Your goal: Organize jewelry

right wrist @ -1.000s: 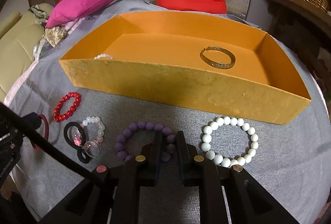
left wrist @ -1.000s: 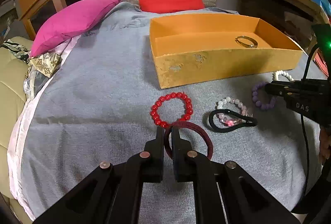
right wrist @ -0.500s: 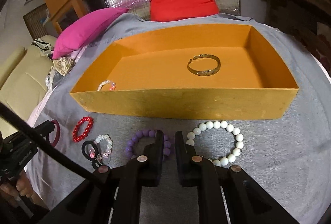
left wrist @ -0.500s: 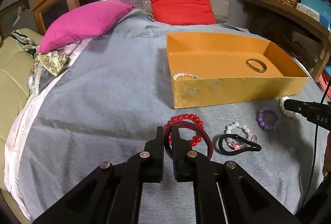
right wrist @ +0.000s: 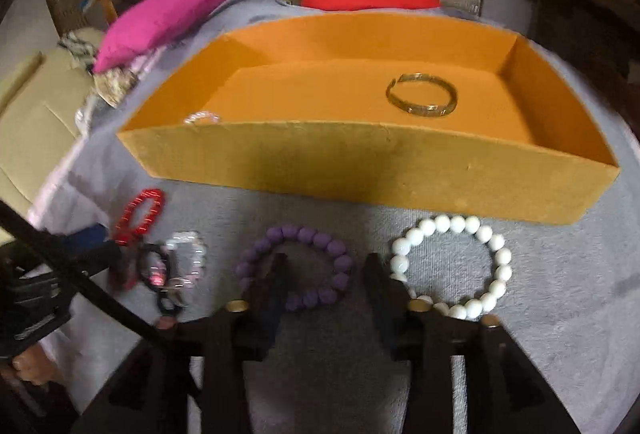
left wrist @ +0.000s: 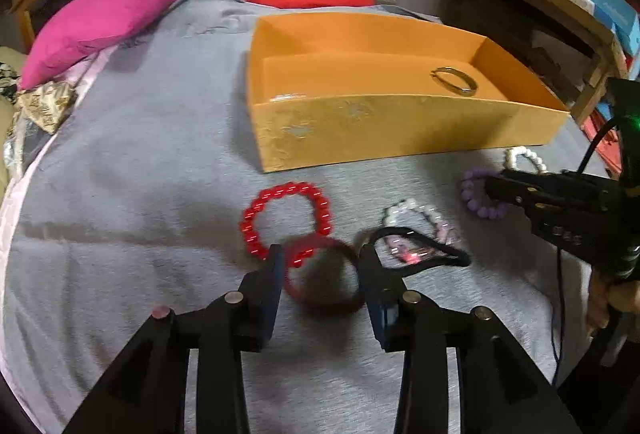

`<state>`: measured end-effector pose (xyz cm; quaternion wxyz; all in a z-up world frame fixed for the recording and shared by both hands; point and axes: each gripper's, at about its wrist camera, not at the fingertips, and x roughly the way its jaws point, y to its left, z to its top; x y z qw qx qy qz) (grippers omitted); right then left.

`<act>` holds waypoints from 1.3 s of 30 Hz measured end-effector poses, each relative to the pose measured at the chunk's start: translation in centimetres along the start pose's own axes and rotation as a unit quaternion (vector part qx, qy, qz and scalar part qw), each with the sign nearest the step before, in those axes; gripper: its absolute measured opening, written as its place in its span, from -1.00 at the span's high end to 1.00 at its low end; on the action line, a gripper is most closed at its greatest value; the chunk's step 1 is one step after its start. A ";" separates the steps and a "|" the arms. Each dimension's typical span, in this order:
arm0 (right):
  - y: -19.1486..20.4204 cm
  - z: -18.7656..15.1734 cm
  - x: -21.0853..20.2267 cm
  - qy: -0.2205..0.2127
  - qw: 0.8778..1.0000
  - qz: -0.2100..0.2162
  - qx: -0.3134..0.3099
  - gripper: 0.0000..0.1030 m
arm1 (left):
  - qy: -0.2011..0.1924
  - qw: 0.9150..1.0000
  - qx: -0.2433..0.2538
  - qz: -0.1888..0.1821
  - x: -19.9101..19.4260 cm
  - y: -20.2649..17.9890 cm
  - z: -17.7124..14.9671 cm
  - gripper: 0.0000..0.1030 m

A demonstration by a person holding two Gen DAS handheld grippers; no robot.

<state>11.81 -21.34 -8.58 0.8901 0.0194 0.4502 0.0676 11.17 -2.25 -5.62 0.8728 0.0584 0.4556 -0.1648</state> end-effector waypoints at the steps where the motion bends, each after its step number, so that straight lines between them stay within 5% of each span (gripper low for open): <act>1: 0.3 0.0 0.0 -0.001 1.000 -0.007 -0.011 0.76 | -0.001 1.000 -0.002 -0.010 0.1 -0.1 0.2 0.24; 17: -1.0 -0.2 -0.4 0.005 1.000 -0.007 0.013 0.80 | 0.025 1.000 -0.005 -0.007 -0.2 3.1 -1.2 0.24; 21: -0.8 0.0 -0.2 0.004 1.000 -0.011 0.014 0.79 | 0.024 1.000 0.014 -0.005 0.1 2.3 -1.2 -0.20; 25: -0.7 0.0 -0.2 0.002 1.000 -0.012 0.015 0.79 | 0.032 0.999 0.014 0.003 1.4 1.7 -1.1 -0.20; 26: -0.8 0.0 -0.2 0.003 1.000 -0.010 0.017 0.79 | 0.031 0.999 0.011 0.002 1.6 1.7 -1.0 -0.14; 30: -0.9 -0.1 -0.3 0.004 1.000 -0.007 0.018 0.79 | 0.021 1.000 0.002 0.011 1.9 1.8 -0.7 0.75; 39: -1.2 0.2 -1.8 -0.016 0.999 0.016 0.023 0.79 | -0.017 1.000 0.016 0.000 -1.1 1.3 -0.7 0.90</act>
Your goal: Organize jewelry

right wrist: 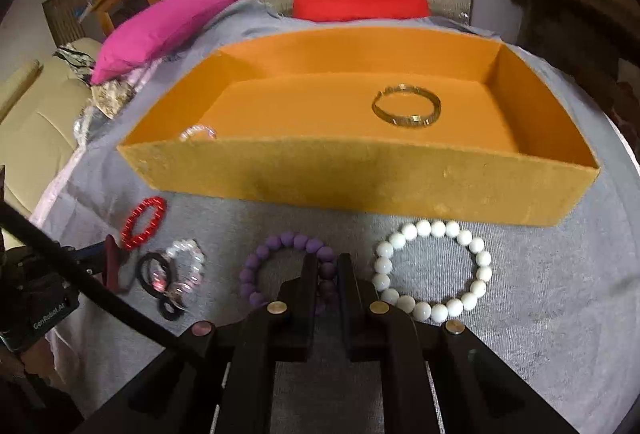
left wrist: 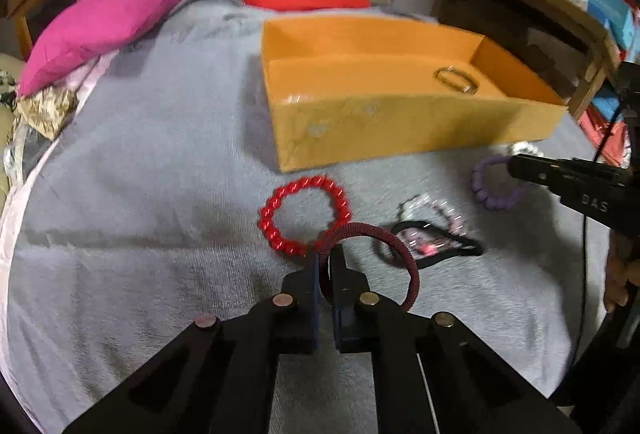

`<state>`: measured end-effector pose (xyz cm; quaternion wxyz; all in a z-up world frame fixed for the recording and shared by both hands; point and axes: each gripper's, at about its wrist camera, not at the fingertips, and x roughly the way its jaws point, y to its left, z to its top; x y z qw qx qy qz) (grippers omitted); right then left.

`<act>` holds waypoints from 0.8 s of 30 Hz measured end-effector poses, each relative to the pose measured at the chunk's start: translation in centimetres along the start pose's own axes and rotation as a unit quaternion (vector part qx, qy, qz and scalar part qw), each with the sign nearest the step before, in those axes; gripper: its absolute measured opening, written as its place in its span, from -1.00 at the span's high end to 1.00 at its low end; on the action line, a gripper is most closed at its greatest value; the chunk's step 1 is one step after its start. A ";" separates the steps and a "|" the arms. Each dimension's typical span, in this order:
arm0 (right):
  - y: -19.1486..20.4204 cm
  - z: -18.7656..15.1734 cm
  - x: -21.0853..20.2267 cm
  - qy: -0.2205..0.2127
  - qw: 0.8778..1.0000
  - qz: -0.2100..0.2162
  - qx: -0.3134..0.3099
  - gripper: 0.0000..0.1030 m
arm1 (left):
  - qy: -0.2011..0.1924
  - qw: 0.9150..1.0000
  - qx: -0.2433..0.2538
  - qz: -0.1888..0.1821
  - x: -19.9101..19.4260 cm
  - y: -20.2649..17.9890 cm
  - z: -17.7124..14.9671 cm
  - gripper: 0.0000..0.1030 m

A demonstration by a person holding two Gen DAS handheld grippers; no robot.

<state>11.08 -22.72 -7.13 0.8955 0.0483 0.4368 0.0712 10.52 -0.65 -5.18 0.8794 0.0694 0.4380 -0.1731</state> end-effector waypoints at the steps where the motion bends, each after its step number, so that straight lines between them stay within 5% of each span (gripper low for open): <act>1: 0.2 0.2 -0.4 -0.008 1.000 0.008 -0.001 0.79 | -0.009 1.000 0.000 -0.005 -0.6 0.0 0.1 0.90; 9: 0.2 1.3 -4.0 -0.078 0.995 0.069 0.005 0.79 | -0.078 0.996 -0.016 -0.026 -3.5 -0.4 2.1 0.90; 16: -1.8 4.0 -6.9 -0.156 0.984 0.067 0.051 0.79 | -0.144 0.989 -0.033 0.016 -3.5 -1.4 6.5 0.90; 24: -5.6 7.2 -6.8 -0.196 0.971 0.045 0.127 0.79 | -0.136 0.989 -0.037 0.039 0.9 -4.3 10.4 0.90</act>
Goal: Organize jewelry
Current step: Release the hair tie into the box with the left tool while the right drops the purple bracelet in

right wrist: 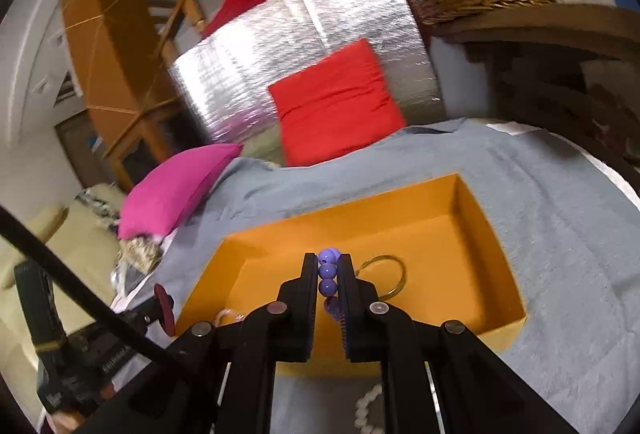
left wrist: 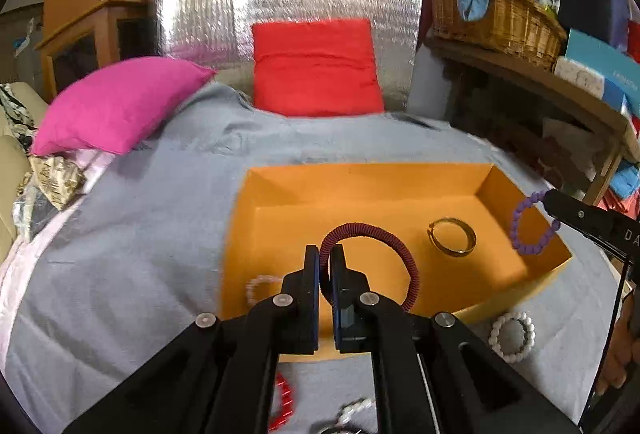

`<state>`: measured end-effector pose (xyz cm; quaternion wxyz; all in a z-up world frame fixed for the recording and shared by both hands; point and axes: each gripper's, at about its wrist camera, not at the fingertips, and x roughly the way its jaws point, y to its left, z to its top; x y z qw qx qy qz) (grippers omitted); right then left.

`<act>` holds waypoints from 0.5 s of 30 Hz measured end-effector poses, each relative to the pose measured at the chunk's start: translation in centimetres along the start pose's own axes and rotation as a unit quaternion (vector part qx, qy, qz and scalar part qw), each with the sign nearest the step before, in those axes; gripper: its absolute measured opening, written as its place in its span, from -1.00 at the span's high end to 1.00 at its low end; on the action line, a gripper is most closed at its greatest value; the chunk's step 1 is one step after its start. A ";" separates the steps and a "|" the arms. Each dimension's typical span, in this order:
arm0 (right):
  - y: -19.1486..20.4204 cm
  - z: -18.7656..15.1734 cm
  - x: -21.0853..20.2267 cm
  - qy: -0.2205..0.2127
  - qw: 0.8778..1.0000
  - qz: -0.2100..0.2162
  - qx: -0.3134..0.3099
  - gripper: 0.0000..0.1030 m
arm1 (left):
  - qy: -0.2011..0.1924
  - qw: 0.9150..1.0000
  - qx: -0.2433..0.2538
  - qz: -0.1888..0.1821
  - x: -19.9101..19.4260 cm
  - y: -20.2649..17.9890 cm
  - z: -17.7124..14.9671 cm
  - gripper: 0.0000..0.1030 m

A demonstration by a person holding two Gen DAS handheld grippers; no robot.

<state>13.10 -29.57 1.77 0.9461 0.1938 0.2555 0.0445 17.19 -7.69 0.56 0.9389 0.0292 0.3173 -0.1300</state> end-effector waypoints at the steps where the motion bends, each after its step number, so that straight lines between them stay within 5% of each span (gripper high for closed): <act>1: -0.3 0.1 0.7 0.006 1.000 -0.005 0.004 0.79 | 0.011 1.000 0.003 0.000 1.0 -0.5 -0.2 0.90; 13: -4.3 -1.2 4.9 0.077 0.995 -0.044 0.050 0.76 | 0.058 0.996 0.049 0.039 3.5 -2.7 -2.2 0.87; 15: -4.3 -1.2 4.6 0.078 0.995 -0.044 0.048 0.76 | 0.058 0.996 0.053 0.040 3.1 -2.9 -2.3 0.61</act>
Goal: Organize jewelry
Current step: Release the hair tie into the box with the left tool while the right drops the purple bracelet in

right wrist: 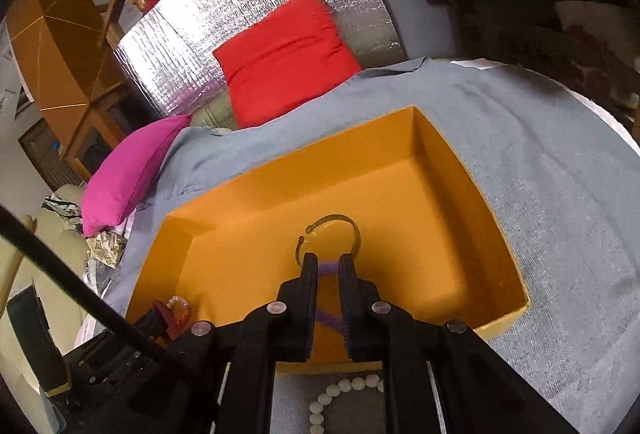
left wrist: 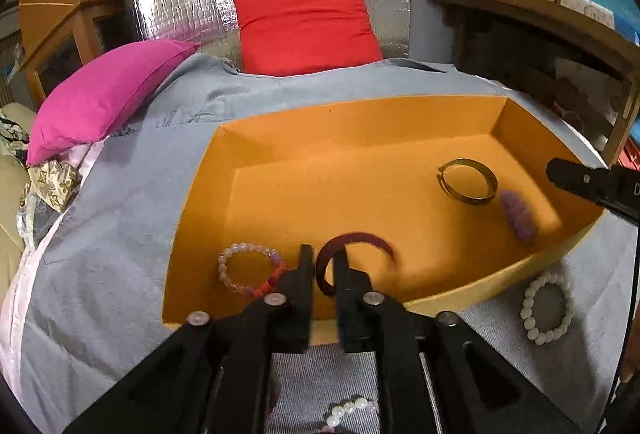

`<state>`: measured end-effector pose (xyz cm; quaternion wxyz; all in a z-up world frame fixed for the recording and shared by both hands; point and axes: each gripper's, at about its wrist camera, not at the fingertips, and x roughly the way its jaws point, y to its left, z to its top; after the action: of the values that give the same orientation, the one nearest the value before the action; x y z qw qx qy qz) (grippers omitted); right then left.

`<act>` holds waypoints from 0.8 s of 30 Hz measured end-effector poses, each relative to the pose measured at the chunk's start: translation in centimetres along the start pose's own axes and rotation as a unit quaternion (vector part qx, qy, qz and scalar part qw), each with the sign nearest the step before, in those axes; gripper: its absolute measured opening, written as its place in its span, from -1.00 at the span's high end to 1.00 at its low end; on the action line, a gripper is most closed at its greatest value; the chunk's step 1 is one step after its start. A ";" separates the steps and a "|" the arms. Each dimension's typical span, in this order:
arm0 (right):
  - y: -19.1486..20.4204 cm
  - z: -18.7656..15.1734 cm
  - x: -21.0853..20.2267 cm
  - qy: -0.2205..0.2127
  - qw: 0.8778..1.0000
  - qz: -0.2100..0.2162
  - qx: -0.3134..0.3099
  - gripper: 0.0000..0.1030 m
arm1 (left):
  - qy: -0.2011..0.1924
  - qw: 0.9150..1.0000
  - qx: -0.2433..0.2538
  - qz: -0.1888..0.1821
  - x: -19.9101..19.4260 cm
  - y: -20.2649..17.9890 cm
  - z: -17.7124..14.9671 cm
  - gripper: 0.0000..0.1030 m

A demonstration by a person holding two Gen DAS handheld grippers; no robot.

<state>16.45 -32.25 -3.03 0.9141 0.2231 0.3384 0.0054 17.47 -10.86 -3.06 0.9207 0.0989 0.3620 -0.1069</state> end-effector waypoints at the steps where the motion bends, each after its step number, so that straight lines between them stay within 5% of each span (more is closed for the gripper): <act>1: 0.1 0.0 -0.3 -0.003 1.000 -0.002 -0.004 0.76 | -0.004 1.000 0.001 0.003 -0.3 -0.1 -0.1 0.52; 3: 0.2 -0.1 -1.1 -0.008 1.000 -0.001 -0.010 0.76 | -0.011 1.000 0.003 0.008 -0.8 -0.1 -0.2 0.37; 10: 1.0 -0.6 -3.4 -0.005 1.000 0.006 -0.028 0.73 | -0.030 1.000 -0.002 0.007 -3.2 0.3 -0.6 0.35; 15: 1.3 -1.5 -5.3 0.002 0.999 0.014 -0.037 0.08 | -0.034 0.999 -0.011 0.013 -5.2 1.5 -1.6 0.13; 24: 2.5 -3.0 -6.6 0.008 0.998 0.016 -0.061 0.04 | -0.020 0.998 -0.048 0.032 -7.0 5.0 -3.8 0.13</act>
<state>9.79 -29.88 0.03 0.9232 0.1724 0.3410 0.0422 11.36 -4.20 -0.39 0.9344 0.0636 0.3450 -0.0616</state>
